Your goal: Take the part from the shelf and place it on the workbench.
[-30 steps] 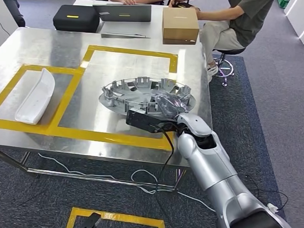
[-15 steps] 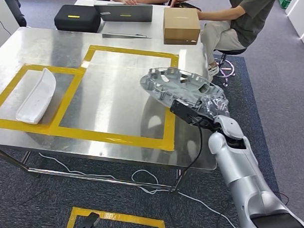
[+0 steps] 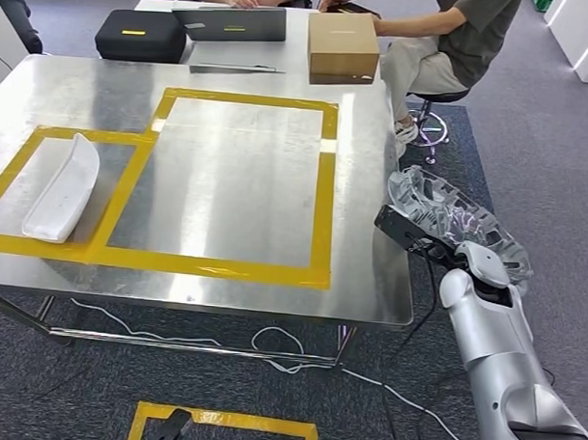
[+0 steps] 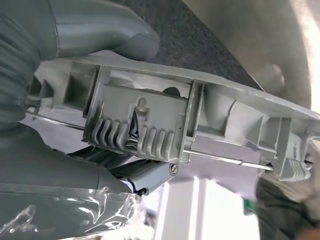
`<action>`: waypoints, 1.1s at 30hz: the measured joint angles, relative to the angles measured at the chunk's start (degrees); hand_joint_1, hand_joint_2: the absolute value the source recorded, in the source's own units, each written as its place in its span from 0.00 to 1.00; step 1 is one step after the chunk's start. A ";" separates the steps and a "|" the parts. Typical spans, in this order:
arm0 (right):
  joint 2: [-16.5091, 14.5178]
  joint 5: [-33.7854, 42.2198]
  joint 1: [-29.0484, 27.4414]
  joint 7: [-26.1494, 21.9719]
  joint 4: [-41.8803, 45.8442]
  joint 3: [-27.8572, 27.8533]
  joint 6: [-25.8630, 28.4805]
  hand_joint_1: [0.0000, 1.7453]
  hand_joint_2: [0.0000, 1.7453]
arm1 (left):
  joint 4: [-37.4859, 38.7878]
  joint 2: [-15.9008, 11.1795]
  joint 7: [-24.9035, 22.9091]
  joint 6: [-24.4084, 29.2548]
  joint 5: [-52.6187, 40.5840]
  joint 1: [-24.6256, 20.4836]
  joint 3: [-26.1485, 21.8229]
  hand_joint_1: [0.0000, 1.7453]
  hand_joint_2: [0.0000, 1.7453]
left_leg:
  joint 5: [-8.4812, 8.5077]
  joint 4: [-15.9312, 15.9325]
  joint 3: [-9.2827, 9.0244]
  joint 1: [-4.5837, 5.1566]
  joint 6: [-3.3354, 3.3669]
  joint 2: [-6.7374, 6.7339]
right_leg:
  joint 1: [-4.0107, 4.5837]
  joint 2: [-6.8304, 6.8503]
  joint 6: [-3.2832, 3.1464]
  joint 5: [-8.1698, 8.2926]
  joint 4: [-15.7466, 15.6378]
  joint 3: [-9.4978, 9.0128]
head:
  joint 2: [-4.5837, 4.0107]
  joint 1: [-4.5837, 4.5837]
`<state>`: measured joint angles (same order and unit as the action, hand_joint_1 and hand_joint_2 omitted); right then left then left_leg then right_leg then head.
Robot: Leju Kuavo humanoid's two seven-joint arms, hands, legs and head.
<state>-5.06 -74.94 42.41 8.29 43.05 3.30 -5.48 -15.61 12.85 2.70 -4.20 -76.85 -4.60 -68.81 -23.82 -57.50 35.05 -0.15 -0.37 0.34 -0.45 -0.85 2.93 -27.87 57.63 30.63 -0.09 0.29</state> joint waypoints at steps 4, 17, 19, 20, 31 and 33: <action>-0.84 -2.89 1.05 -6.03 0.27 1.05 0.32 1.00 1.00 | 0.00 0.01 -0.23 -0.13 -0.02 -0.02 0.00 0.00 1.00 | 0.00 0.01 -0.01 -0.01 -0.01 -0.18 | 0.02 -0.16 -0.04 0.03 0.06 0.07 | 0.00 -0.01; -3.83 -3.39 4.23 -8.14 1.22 4.89 0.54 1.00 1.00 | 0.00 0.20 -0.45 -0.43 -0.05 -0.05 0.00 0.00 1.00 | 0.08 0.02 0.01 -0.06 -0.12 -0.16 | 0.07 0.00 -0.10 0.04 0.08 0.05 | 0.00 -0.01; -3.83 -3.39 4.27 -8.14 1.30 4.99 0.54 1.00 1.00 | 0.00 0.19 -0.57 -0.44 -0.02 -0.04 0.00 0.00 1.00 | 0.08 0.02 0.01 -0.05 -0.12 -0.16 | 0.06 0.00 -0.10 0.04 0.08 0.05 | 0.00 -0.01; -3.83 -3.39 4.29 -8.14 1.34 5.07 0.54 1.00 1.00 | 0.00 0.19 -0.61 -0.45 -0.01 -0.04 0.00 0.00 1.00 | 0.08 0.02 0.01 -0.05 -0.12 -0.15 | 0.06 0.00 -0.10 0.04 0.08 0.05 | 0.00 -0.01; -4.05 -1.99 5.72 -10.84 1.28 7.49 0.14 1.00 1.00 | 0.00 0.15 -0.64 -0.47 -0.03 -0.01 0.00 0.00 1.00 | 0.09 0.03 0.05 -0.06 -0.12 -0.13 | 0.08 0.02 -0.11 0.05 0.10 0.09 | 0.00 -0.01; -4.50 -1.12 6.76 -11.18 1.01 8.27 -0.08 1.00 1.00 | 0.02 0.13 -0.64 -0.51 -0.09 -0.04 0.01 0.00 1.00 | 0.09 0.04 0.06 -0.06 -0.13 -0.14 | 0.08 -0.02 -0.11 0.05 0.11 0.12 | 0.00 -0.01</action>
<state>-9.56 -76.06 49.18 -2.89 44.06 11.57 -5.56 -15.59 12.98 2.05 -4.72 -76.94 -4.64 -68.80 -23.73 -57.46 35.11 -0.21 -0.49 0.20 -0.36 -0.87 2.82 -27.82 57.74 30.76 -0.09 0.28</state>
